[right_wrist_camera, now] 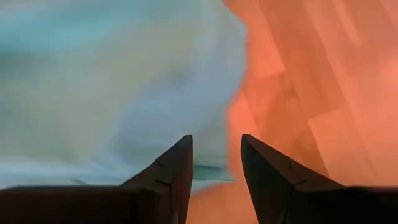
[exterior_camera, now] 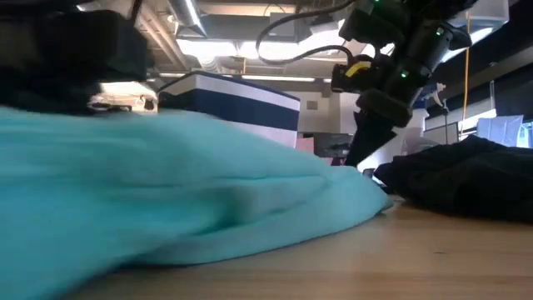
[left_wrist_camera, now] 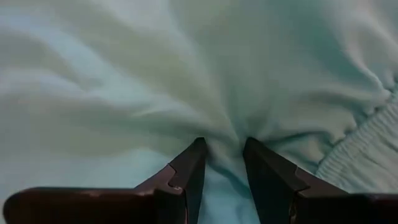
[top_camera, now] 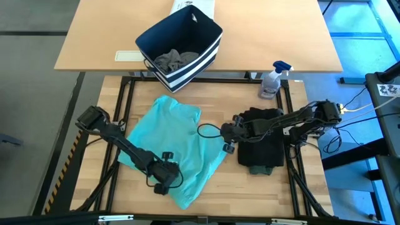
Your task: Fold Laundry from Bin
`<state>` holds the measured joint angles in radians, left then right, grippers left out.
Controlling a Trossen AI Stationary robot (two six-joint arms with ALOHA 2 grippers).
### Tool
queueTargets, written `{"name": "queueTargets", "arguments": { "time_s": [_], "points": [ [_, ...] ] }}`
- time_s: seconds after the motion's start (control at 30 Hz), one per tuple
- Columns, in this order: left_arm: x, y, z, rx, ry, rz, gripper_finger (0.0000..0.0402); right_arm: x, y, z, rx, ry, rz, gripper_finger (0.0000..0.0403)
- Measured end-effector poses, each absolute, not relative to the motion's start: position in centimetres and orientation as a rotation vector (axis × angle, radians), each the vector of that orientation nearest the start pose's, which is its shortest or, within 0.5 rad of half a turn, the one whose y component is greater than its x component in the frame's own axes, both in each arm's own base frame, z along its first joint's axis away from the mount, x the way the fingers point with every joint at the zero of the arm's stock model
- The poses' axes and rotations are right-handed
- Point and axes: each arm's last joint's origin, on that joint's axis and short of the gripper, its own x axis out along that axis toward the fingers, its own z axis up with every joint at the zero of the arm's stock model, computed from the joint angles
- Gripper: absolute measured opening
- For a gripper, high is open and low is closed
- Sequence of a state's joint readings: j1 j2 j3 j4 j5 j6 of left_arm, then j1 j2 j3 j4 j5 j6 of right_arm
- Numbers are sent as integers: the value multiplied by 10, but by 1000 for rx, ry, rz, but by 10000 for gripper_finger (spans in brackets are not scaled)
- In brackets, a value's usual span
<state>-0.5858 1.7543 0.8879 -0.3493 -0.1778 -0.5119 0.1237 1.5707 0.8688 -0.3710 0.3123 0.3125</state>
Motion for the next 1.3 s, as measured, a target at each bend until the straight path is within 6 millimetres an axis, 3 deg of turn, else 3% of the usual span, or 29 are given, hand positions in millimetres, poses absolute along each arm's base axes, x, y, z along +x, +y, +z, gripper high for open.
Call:
{"name": "queueTargets", "arguments": {
  "time_s": [0.3,0.37,0.63,0.8,0.97,1.3],
  "points": [
    [211,-165,132,-3,1536,14,111,289,31,170,135,1048,-232,136],
    [204,-163,139,-5,1547,42,111,291,35,171,144,1036,-192,136],
    [196,-161,189,29,1151,94,111,300,68,170,95,923,-64,136],
    [202,-157,204,35,940,186,111,310,83,152,73,895,-47,136],
    [216,-161,198,13,910,150,111,313,85,124,84,983,-25,136],
    [232,-176,148,17,1107,53,111,291,107,132,114,1103,-10,136]
  ]
}}
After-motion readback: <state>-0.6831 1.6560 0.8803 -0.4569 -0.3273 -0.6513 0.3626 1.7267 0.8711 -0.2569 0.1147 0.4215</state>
